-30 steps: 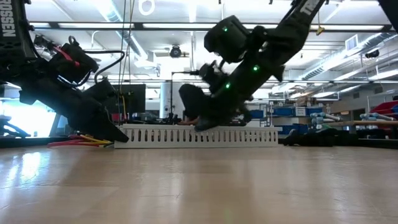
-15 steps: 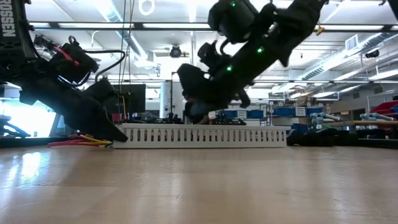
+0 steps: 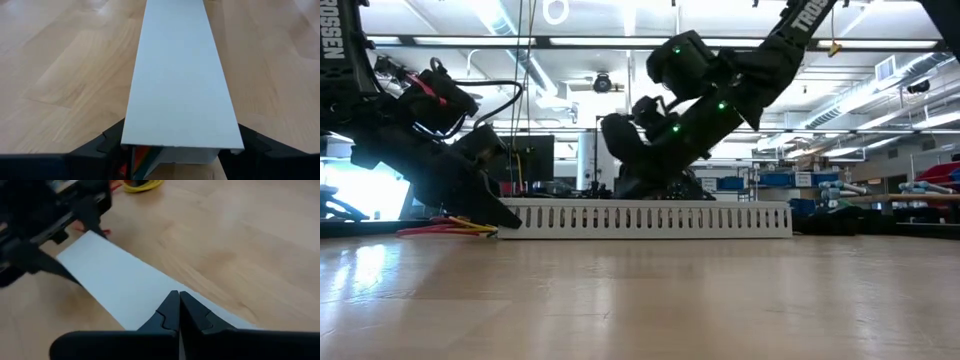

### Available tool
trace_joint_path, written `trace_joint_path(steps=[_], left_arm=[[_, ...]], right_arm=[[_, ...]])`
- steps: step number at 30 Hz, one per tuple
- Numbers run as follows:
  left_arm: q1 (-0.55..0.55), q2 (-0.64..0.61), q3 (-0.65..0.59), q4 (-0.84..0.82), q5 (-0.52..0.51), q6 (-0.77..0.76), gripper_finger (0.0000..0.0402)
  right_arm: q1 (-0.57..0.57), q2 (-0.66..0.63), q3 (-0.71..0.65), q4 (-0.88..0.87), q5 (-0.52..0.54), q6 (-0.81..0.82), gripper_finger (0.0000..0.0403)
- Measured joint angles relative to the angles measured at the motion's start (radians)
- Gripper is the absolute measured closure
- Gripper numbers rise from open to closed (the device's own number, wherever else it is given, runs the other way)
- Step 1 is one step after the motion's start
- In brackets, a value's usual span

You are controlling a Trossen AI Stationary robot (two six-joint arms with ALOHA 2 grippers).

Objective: Ziptie cables
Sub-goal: Close the white cable duct, then return to Home Position

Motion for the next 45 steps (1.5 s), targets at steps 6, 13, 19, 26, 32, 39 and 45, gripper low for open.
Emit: trace_joint_path(steps=[6, 13, 19, 26, 32, 39, 45], left_arm=[[0.000, 0.001, 0.001, 0.002, 0.001, -0.001, 0.0158], [0.000, 0.001, 0.001, 0.002, 0.000, 0.002, 0.0158], [0.000, 0.001, 0.001, -0.001, -0.001, 0.003, 0.0151], [0.000, 0.001, 0.001, -0.033, 0.012, -0.004, 0.0101], [0.000, -0.012, 0.001, -0.003, 0.047, -0.061, 0.0077], [0.000, -0.121, 0.001, -0.007, 0.059, -0.083, 0.0078], [0.000, -0.317, 0.009, -0.133, 0.067, -0.083, 0.0078]], right_arm=[[0.034, -0.044, 0.015, 0.004, 0.087, -0.146, 0.0403], [0.074, -0.130, 0.016, -0.069, 0.148, -0.183, 0.0403], [0.105, -0.165, 0.015, -0.096, 0.149, -0.185, 0.0403], [0.122, -0.196, 0.015, -0.153, 0.154, -0.211, 0.0403], [0.121, -0.221, 0.003, -0.192, 0.051, -0.230, 0.0403], [0.119, -0.290, -0.060, -0.145, -0.022, -0.290, 0.0403], [0.082, -0.357, -0.177, 0.033, -0.191, -0.373, 0.0403]])
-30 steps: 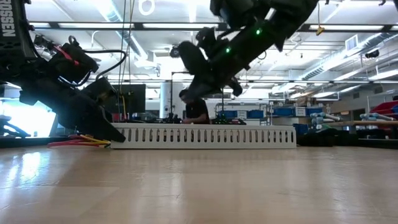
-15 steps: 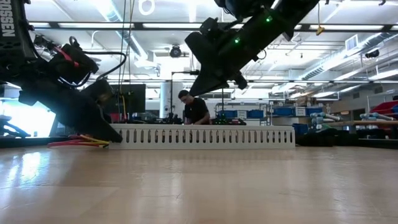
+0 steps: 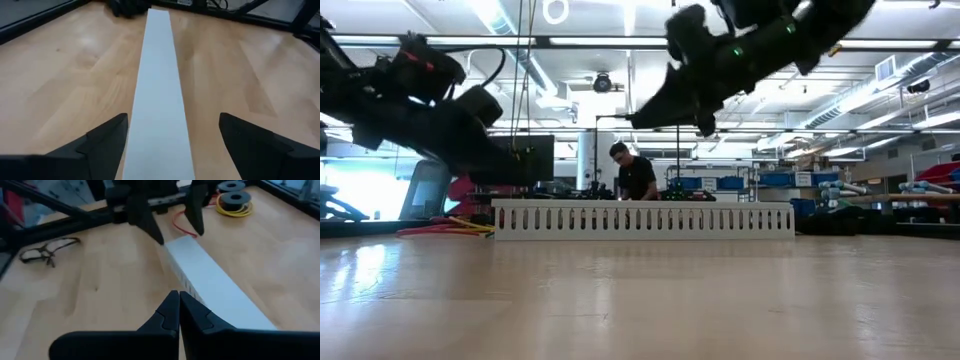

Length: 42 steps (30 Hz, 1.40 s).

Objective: Ziptie cables
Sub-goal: Return to Home Position

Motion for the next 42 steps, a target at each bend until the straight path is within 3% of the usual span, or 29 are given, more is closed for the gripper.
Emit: trace_joint_path(steps=[5, 8, 14, 20, 27, 34, 42], left_arm=[[0.000, -0.217, 0.113, -0.425, -0.024, 0.040, 0.0078], [0.000, -0.339, 0.198, -0.632, -0.026, 0.088, 0.0078], [0.000, -0.594, 0.237, -0.764, -0.054, 0.100, 0.0078], [0.000, -0.850, 0.233, -0.939, -0.153, 0.043, 0.0078], [0.000, -1.082, 0.115, -0.910, -0.191, -0.023, 0.0078], [-0.002, -1.085, -0.021, -0.724, -0.234, -0.061, 0.0078], [-0.023, -1.084, -0.039, -0.687, -0.308, -0.051, 0.0079]], right_arm=[[-0.070, -0.028, -0.149, 0.162, -0.045, 0.046, 0.0403], [-0.117, -0.028, -0.214, 0.242, -0.129, 0.068, 0.0403], [-0.200, -0.028, -0.293, 0.410, -0.291, 0.066, 0.0403], [-0.247, -0.137, -0.403, 0.447, -0.267, 0.043, 0.0403], [-0.244, -0.403, -0.602, 0.496, -0.116, 0.044, 0.0403], [-0.209, -0.586, -0.734, 0.497, -0.038, 0.060, 0.0403], [-0.197, -0.810, -0.885, 0.540, 0.033, 0.053, 0.0403]])
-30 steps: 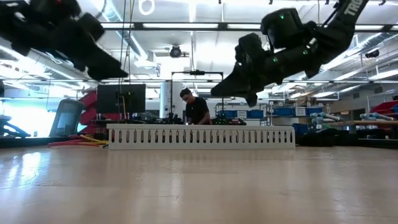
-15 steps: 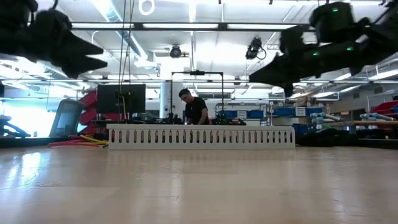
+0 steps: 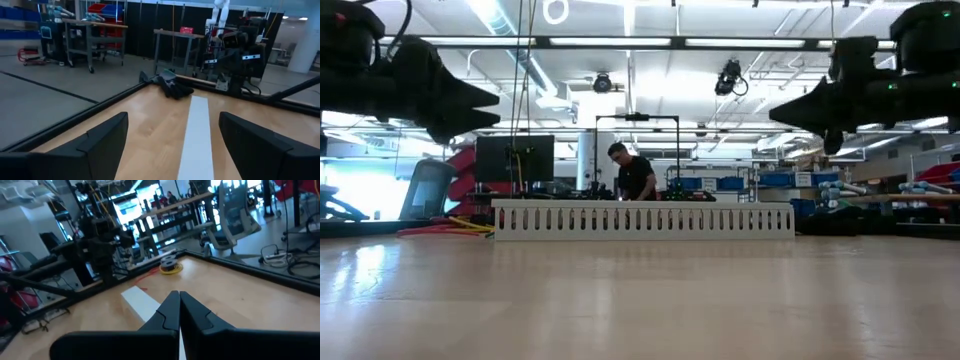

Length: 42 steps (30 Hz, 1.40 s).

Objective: Ziptie cables
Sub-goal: Return to Home Position

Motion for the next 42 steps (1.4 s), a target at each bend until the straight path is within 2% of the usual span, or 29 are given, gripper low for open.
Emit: trace_joint_path(steps=[7, 13, 17, 24, 28, 30, 34, 42], left_arm=[[-0.005, 0.000, 0.000, 0.004, -0.045, 0.050, 0.0079], [-0.005, 0.000, 0.000, 0.002, -0.047, 0.059, 0.0079], [-0.005, 0.000, 0.000, 0.001, -0.047, 0.071, 0.0079], [-0.005, 0.000, 0.000, 0.000, -0.047, 0.063, 0.0079], [-0.005, 0.000, 0.000, -0.001, -0.046, 0.059, 0.0079], [-0.005, 0.001, 0.000, -0.002, -0.046, 0.058, 0.0079], [-0.005, 0.011, 0.000, -0.003, -0.045, 0.064, 0.0079], [-0.005, 0.014, 0.000, -0.003, -0.045, 0.069, 0.0079]], right_arm=[[0.003, -0.116, 0.000, -0.055, 0.000, -0.068, 0.0403], [0.003, -0.178, -0.001, -0.095, -0.016, -0.098, 0.0403], [0.003, -0.273, -0.001, -0.141, -0.039, -0.118, 0.0403], [0.002, -0.586, -0.001, -0.489, -0.039, -0.104, 0.0403], [0.002, -0.810, -0.001, -0.771, 0.018, -0.071, 0.0403], [0.002, -0.819, -0.001, -0.838, 0.044, -0.040, 0.0403], [0.003, -0.780, -0.001, -0.841, 0.023, -0.035, 0.0403], [0.003, -0.792, -0.001, -0.844, 0.011, -0.033, 0.0403]])
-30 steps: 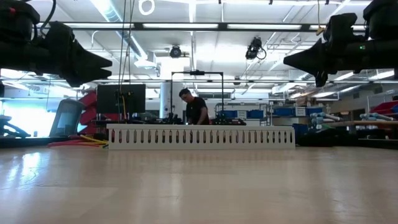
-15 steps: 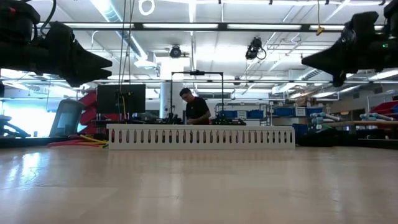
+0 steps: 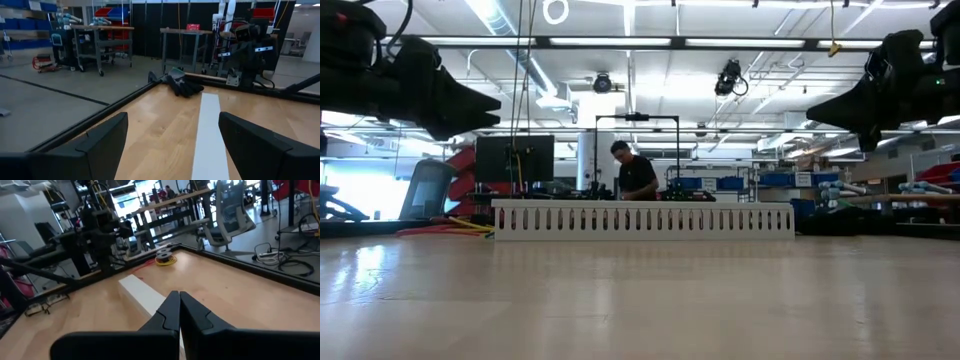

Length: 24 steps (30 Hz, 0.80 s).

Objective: Ziptie cables
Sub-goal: Return to Home Position

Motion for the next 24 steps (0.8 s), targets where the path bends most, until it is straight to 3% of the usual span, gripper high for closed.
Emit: trace_joint_path(steps=[14, 24], left_arm=[[0.001, -0.005, -0.002, 0.007, -0.035, 0.020, 0.0079], [0.001, 0.077, -0.002, 0.006, -0.034, 0.032, 0.0079]], right_arm=[[0.000, -0.005, 0.000, -0.002, 0.000, -0.030, 0.0403], [0.000, 0.020, 0.000, -0.007, -0.026, -0.085, 0.0403]])
